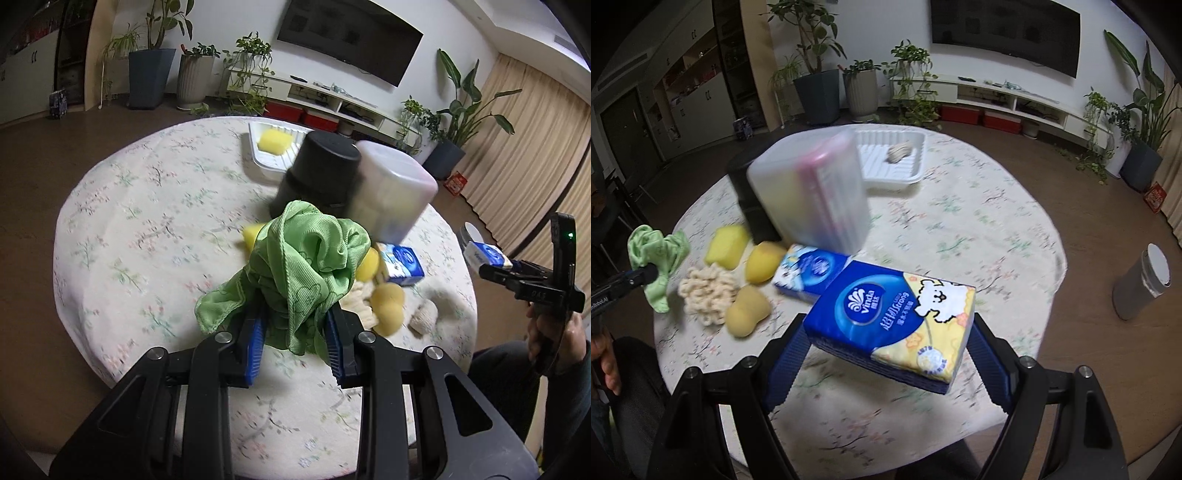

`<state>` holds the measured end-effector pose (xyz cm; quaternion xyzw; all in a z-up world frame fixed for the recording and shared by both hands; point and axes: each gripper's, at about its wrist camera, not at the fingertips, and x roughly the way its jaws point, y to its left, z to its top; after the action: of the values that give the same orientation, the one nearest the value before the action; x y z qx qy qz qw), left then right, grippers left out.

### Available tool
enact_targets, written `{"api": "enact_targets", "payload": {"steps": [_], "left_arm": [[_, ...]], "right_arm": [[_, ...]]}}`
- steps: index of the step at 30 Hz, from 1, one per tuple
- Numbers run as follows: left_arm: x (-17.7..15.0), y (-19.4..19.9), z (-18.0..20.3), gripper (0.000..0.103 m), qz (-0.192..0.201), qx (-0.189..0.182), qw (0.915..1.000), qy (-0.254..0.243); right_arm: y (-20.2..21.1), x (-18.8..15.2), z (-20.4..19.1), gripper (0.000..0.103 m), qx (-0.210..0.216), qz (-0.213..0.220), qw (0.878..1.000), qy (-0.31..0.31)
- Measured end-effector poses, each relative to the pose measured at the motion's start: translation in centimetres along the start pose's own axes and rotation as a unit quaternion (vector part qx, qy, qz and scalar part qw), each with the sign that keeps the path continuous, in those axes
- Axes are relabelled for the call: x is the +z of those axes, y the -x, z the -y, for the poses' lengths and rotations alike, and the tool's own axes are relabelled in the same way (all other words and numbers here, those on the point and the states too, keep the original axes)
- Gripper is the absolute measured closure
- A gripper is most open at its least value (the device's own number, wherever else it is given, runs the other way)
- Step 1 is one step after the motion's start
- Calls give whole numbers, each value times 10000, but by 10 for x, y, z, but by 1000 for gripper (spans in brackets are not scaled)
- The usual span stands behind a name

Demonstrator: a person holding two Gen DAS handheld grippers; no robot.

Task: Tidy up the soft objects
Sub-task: 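Lift the green cloth and tissue pack and carry them toward the white tray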

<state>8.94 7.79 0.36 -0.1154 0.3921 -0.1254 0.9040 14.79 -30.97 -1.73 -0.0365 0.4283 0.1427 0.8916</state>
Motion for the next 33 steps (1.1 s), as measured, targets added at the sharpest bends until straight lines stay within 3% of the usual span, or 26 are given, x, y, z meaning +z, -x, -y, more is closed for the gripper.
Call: {"api": "enact_targets", "payload": {"steps": [17, 26, 33], "left_arm": [[94, -28, -37, 76, 181, 340, 9991, -185], [157, -75, -36, 76, 61, 363, 9976, -590], [194, -137, -26, 76, -282, 281, 9947, -950]], "right_arm": [[-43, 83, 60, 18, -411, 16, 9991, -42], [-84, 137, 88, 18, -499, -9, 9987, 70], [-125, 187, 81, 18, -413, -76, 9978, 522]]}}
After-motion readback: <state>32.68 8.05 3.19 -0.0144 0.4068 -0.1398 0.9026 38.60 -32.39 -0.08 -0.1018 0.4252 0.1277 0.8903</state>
